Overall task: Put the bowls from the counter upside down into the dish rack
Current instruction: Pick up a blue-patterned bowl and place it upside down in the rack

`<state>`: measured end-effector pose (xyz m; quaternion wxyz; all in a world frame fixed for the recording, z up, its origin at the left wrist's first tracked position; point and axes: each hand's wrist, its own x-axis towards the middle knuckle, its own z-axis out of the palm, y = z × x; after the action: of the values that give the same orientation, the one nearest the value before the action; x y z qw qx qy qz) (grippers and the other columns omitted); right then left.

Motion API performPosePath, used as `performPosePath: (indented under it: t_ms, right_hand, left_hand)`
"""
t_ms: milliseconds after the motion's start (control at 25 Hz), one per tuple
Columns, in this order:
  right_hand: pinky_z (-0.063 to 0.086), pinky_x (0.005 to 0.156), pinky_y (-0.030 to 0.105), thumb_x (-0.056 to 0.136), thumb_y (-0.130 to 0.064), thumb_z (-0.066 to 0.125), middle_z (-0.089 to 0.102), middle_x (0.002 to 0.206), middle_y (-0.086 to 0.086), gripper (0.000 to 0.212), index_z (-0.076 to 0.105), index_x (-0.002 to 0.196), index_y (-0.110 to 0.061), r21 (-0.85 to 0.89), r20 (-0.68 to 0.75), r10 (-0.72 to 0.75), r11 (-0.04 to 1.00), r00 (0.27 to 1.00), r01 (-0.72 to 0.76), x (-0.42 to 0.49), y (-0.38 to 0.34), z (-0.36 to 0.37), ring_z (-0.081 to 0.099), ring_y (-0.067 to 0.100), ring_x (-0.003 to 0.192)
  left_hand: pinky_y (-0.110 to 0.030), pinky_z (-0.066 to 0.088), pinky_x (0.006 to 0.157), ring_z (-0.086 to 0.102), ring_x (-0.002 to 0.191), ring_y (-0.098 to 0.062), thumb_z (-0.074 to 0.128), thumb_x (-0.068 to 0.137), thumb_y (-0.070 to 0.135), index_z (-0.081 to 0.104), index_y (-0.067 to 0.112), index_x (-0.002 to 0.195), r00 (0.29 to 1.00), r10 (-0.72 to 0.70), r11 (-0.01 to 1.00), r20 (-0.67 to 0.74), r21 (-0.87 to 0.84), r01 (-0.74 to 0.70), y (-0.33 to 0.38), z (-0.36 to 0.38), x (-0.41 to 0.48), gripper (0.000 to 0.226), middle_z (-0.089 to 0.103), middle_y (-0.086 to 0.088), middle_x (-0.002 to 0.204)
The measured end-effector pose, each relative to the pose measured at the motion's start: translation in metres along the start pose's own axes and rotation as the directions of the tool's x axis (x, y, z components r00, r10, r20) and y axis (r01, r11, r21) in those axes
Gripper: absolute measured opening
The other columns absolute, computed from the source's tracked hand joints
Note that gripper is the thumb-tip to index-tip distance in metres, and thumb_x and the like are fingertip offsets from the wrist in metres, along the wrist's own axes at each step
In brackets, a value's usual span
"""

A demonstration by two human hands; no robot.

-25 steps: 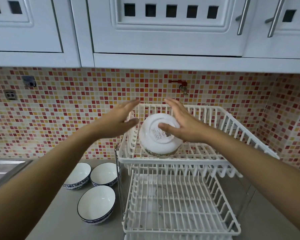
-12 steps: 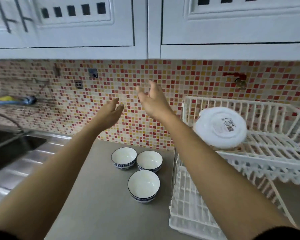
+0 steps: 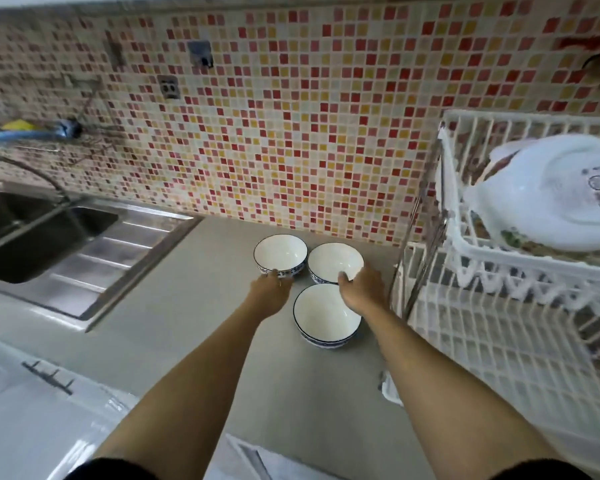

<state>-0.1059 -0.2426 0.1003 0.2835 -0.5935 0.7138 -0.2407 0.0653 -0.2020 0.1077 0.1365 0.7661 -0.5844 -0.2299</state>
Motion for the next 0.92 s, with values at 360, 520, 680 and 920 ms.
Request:
performPosePath:
  t_ms: [360,520,680,920]
  right_hand:
    - [0.046,0.094,0.037,0.090,-0.029,0.051,0.055,0.131,0.024,0.049,0.050,0.126,0.005,-0.147,0.147,0.248,0.963,0.957,-0.227,-0.002,0.082,0.071,0.055,0.037,0.119]
    - [0.046,0.092,0.037,0.088,-0.012,0.048,0.057,0.128,0.025,0.037,0.052,0.122,0.004,-0.156,0.144,0.216,0.969,0.966,-0.193,-0.005,0.074,0.062,0.056,0.038,0.117]
    - [0.049,0.083,0.033,0.089,-0.016,0.042,0.061,0.120,0.018,0.035,0.044,0.123,-0.008,-0.142,0.145,0.034,0.990,0.989,-0.013,-0.016,0.046,0.045,0.060,0.035,0.105]
    - [0.048,0.087,0.040,0.096,-0.008,0.038,0.060,0.122,0.017,0.049,0.029,0.144,-0.012,-0.079,-0.019,-0.407,0.911,0.913,0.404,-0.050,-0.050,-0.007,0.058,0.034,0.107]
  left_hand:
    - [-0.036,0.038,0.099,0.046,0.126,-0.039,0.037,0.099,0.027,0.041,-0.003,0.128,0.958,-0.189,0.957,0.213,-0.176,0.228,-0.017,0.092,0.015,0.043,0.050,-0.027,0.134]
    - [-0.033,0.041,0.098,0.048,0.126,-0.036,0.038,0.095,0.008,0.040,-0.006,0.130,0.963,-0.189,0.974,0.192,-0.088,0.209,-0.017,0.087,0.017,0.038,0.049,-0.025,0.136]
    - [-0.036,0.043,0.097,0.049,0.123,-0.038,0.040,0.090,0.001,0.042,-0.006,0.127,0.979,-0.170,0.979,0.109,-0.096,0.181,-0.024,0.051,0.015,0.037,0.050,-0.026,0.133]
    - [-0.043,0.058,0.071,0.061,0.100,-0.039,0.035,0.096,0.018,0.049,0.004,0.125,0.974,-0.136,0.933,-0.182,-0.355,0.064,-0.014,-0.063,0.000,0.034,0.057,-0.018,0.107]
